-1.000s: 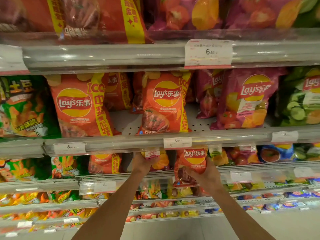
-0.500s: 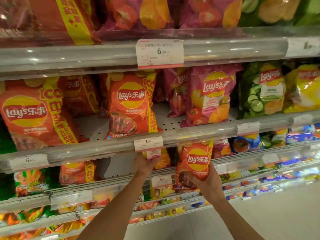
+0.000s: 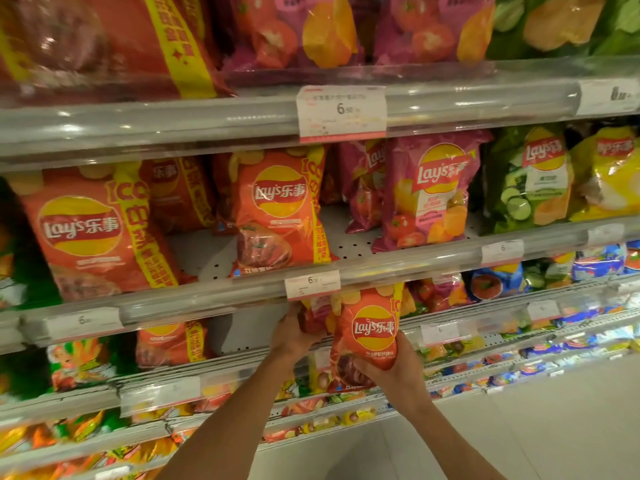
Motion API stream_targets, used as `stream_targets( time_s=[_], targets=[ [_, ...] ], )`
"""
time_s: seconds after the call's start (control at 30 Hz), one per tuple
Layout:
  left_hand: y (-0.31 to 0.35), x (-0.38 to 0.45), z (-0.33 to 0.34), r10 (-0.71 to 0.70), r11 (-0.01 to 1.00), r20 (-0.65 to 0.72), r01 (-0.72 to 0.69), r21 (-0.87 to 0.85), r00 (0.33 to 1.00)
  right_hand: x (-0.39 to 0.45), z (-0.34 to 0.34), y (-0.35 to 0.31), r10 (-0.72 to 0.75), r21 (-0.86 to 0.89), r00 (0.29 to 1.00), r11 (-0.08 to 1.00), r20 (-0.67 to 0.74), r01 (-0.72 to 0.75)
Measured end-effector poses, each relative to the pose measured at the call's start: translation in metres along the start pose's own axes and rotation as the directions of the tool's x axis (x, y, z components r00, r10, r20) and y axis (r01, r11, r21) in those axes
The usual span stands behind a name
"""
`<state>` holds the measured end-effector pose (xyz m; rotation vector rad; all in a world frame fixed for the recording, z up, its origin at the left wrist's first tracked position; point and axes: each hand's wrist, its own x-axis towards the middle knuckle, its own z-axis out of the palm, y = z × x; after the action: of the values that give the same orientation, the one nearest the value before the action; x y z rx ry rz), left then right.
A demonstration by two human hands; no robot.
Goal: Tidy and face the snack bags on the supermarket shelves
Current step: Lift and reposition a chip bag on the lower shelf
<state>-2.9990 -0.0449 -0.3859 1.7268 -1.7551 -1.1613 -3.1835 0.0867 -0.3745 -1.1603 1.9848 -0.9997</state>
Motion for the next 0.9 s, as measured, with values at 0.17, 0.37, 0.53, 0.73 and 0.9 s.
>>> stream_targets(
  time_s=[0.17, 0.37, 0.53, 0.73, 0.9],
  targets=[
    [-0.033, -0.031, -0.039, 0.148, 0.963, -0.169, -0.103, 0.251, 0.974, -0.007, 0.038, -0.025, -0.037, 0.020, 0.998, 0.999, 0.056, 0.036],
    [-0.085, -0.077, -0.086, 0.319, 0.848, -0.308, -0.124, 0.515, 0.896, -0.015, 0.092, -0.065, -0.077, -0.019, 0.993, 0.997, 0.086, 0.079],
    [-0.120, -0.095, -0.105, 0.318, 0.753, -0.224, -0.102, 0.650, 0.921, -0.008, 0.136, -0.099, -0.129, -0.064, 0.986, 0.989, 0.108, 0.137],
    [-0.131, -0.105, -0.110, 0.272, 0.655, -0.089, -0.117, 0.747, 0.958, 0.016, 0.171, -0.124, -0.158, -0.090, 0.987, 0.983, 0.039, 0.161],
    [-0.128, -0.107, -0.115, 0.290, 0.657, -0.089, -0.130, 0.743, 0.953, 0.028, 0.188, -0.123, -0.114, -0.177, 0.993, 0.977, 0.038, 0.119]
  ],
)
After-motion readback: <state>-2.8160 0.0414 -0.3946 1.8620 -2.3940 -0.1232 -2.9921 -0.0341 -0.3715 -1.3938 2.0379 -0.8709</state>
